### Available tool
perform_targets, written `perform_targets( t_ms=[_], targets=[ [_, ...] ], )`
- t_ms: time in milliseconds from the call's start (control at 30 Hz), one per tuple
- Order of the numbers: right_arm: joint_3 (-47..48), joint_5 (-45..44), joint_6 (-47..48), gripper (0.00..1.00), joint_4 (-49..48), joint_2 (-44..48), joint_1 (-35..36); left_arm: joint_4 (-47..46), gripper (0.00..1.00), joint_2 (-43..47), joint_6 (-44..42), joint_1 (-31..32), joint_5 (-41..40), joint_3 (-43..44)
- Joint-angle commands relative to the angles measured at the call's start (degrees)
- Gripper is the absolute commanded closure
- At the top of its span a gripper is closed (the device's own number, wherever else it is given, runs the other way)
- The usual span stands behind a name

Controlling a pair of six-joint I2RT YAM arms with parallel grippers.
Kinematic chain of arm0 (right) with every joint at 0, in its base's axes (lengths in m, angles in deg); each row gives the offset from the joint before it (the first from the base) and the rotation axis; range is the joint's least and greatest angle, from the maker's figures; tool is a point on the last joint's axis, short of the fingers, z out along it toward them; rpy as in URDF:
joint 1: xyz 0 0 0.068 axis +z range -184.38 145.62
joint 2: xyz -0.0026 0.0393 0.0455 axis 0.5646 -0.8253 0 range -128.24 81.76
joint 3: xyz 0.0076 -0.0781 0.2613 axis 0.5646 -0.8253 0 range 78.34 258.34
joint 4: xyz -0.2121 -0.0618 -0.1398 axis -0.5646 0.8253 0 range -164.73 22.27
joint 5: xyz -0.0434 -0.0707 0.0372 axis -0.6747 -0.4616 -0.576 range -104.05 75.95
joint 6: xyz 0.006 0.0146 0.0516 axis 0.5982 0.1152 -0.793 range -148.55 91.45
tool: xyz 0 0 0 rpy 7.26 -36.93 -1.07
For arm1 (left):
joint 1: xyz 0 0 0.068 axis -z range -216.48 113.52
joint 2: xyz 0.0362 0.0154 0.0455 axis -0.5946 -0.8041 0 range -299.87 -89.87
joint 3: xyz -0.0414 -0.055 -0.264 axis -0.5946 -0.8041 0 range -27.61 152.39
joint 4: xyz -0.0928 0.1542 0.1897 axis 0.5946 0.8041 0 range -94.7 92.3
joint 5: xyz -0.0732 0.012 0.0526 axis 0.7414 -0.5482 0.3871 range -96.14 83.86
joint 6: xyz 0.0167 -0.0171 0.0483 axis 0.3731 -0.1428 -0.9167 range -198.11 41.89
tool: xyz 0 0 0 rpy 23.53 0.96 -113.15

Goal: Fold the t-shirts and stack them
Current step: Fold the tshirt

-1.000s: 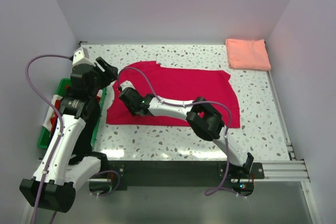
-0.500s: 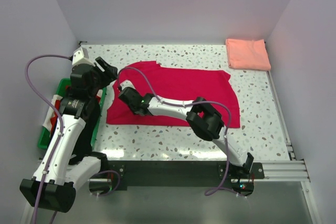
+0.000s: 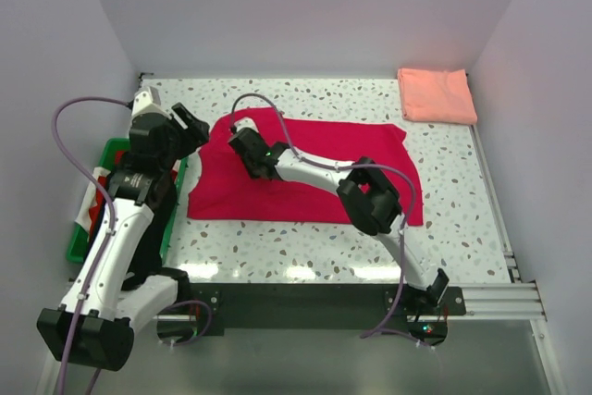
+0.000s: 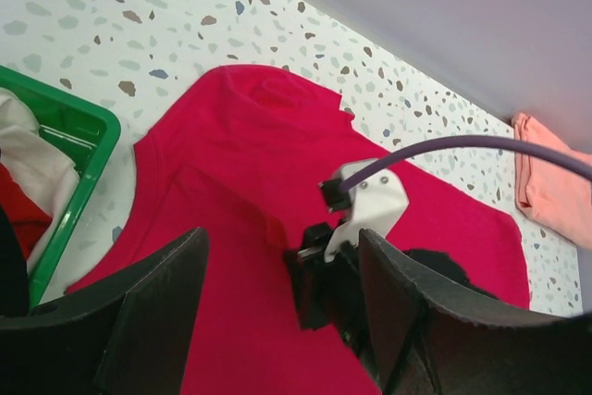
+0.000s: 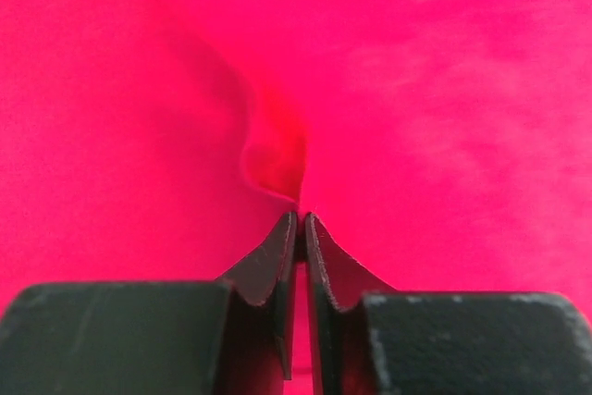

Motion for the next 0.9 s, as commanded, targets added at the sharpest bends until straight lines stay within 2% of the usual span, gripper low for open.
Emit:
perform_targets(
  t_ms=[0, 133, 233, 367, 500, 667, 800, 867],
  targets=[
    [0.18, 0.95, -1.54, 0.89, -0.76, 4.42, -2.59, -1.19, 0.29, -1.22, -1.83, -0.52, 0.98, -0.98],
    [-2.37, 1.92, -2.34, 0.63, -2.08, 6.17, -4.79, -3.03, 0.28, -3.33, -0.87, -0.6, 1.86, -2.13],
    [-4.21, 2.88, -3.39, 0.57, -2.26, 7.49, -6.9, -5.49, 0.28, -7.09, -0.25, -0.52, 1.07, -2.39],
    [-10.18, 7.01, -6.38, 0.56, -4.71, 13.62, -13.65, -8.21, 0.29, -15.71, 0.01, -0.6, -2.18, 1.98],
    [-15.55, 10.35, -7.61, 0.54, -6.48, 17.95, -19.55, -9.36, 0.3, -29.22, 0.19, -0.69, -4.29, 9.98],
    [-20.21, 14.48, -7.96, 0.54, -7.7, 22.52, -26.23, -8.75, 0.34, -45.41, -4.36, -0.78, -4.82, 26.58],
    [-23.12, 15.63, -7.26, 0.54, -8.23, 25.69, -29.66, -6.55, 0.39, -61.47, -9.55, -0.87, -0.62, 40.21],
    [-23.56, 17.03, -7.35, 0.54, -8.15, 26.57, -31.76, -6.37, 0.4, -65.46, -11.58, -0.78, 1.24, 46.19]
  ],
)
